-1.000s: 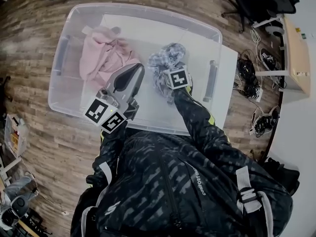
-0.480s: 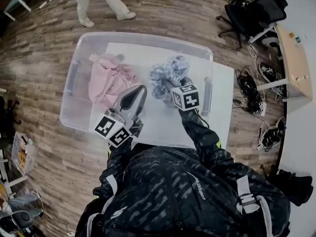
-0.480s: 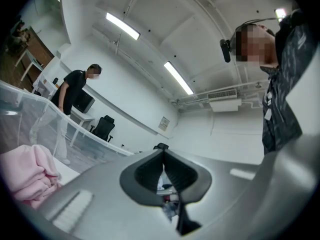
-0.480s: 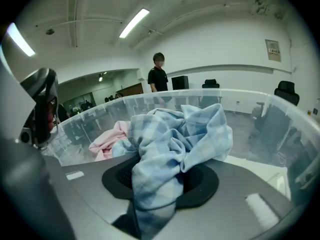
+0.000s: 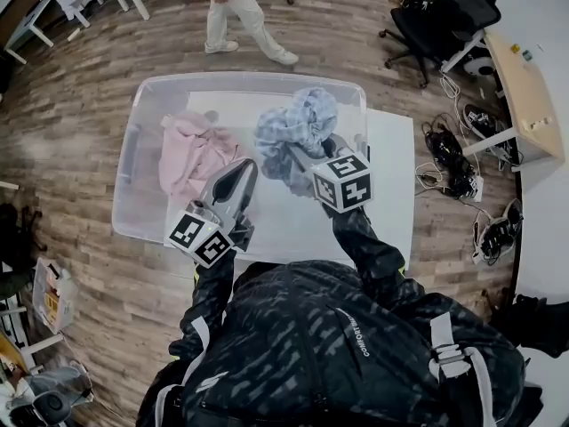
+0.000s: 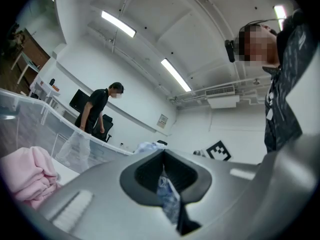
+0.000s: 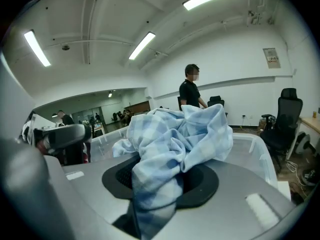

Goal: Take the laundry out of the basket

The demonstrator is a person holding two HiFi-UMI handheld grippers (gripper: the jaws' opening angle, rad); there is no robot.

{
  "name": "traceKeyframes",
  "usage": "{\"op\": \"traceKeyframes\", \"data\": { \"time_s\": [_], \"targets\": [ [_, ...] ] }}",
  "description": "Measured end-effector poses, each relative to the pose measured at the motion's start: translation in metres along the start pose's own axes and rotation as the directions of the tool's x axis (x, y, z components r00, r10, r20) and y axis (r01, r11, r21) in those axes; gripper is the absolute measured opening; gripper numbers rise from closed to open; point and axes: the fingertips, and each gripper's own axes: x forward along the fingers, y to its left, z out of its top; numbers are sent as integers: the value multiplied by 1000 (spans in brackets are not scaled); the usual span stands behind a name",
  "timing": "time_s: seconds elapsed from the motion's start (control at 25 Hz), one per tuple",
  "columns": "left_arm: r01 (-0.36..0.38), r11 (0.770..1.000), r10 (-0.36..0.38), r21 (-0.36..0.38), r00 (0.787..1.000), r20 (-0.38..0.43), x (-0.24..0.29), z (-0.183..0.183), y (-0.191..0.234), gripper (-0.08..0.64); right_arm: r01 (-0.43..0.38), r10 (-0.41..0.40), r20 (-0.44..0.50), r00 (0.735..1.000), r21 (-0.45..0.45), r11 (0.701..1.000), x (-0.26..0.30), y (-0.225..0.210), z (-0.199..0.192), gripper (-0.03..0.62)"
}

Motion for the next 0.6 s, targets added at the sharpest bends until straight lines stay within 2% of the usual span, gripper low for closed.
{"op": "traceKeyframes", "data": {
  "time_s": [0.28, 0.6],
  "targets": [
    [1, 1000, -1, 11, 1000, -10, 4, -1, -9, 5, -50, 49, 129, 990, 4, 999, -46, 14, 44, 169],
    [9, 999, -8, 37, 1000, -12, 18, -4, -28, 5, -77, 76, 201, 977, -6, 997, -87, 16, 63, 169]
  ]
}}
